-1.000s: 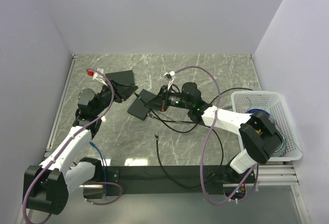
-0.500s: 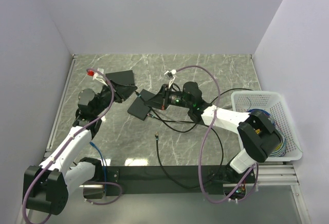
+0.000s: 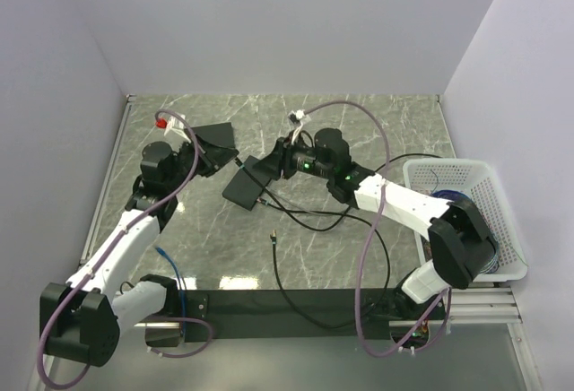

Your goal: Insert the plug into the switch port

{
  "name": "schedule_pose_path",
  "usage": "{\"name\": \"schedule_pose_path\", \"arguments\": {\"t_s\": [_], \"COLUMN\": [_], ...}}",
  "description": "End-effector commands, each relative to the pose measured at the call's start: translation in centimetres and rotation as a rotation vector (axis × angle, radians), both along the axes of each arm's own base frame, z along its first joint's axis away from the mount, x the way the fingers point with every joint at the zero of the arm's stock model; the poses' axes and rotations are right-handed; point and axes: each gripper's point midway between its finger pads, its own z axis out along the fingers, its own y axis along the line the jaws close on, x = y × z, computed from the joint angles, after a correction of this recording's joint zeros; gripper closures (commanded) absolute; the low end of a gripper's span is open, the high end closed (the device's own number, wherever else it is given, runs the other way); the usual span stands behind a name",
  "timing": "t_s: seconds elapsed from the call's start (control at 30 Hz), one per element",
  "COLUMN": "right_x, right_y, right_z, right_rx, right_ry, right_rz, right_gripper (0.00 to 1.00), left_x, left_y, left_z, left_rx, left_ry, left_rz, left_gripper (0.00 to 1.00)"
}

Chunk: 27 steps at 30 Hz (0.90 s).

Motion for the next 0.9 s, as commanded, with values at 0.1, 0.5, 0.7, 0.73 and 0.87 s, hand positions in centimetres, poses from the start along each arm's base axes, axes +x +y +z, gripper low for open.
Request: {"name": "schedule_pose_path", "arguments": {"t_s": [0.1, 0.5, 0.7, 0.73, 0.87], "right_x": [1.5, 1.3, 1.3, 1.4, 1.3], "right_y": [-0.9, 2.7, 3.2, 3.2, 3.3], "right_z": [4.1, 2.8, 1.5, 1.4, 0.7], "right_rx": [-0.095, -0.189, -0.218, -0.221, -0.228], "right_ry": [-0.203, -0.242, -0.226, -0.223, -0.211], "right_rz": [-0.080, -0.014, -0.001, -0.001, 0.003], "right_gripper": [0.55, 0.57, 0.57, 0.57, 0.58], "left_x": [0.4, 0.5, 0.5, 0.4, 0.5], "left_y": [-0.6, -1.4, -1.5, -1.6, -1.6], "left_z": [0.0, -0.8, -0.9, -0.8, -1.1], "left_rx": [-0.011, 0.000, 0.000, -0.006, -0.005], "left_ry": [0.067, 0.118, 0.118, 0.115, 0.116], "left_rz": [-0.011, -0.049, -0.052, -0.058, -0.063], "left_gripper": [1.00, 1.00, 1.00, 1.00, 0.99]}}
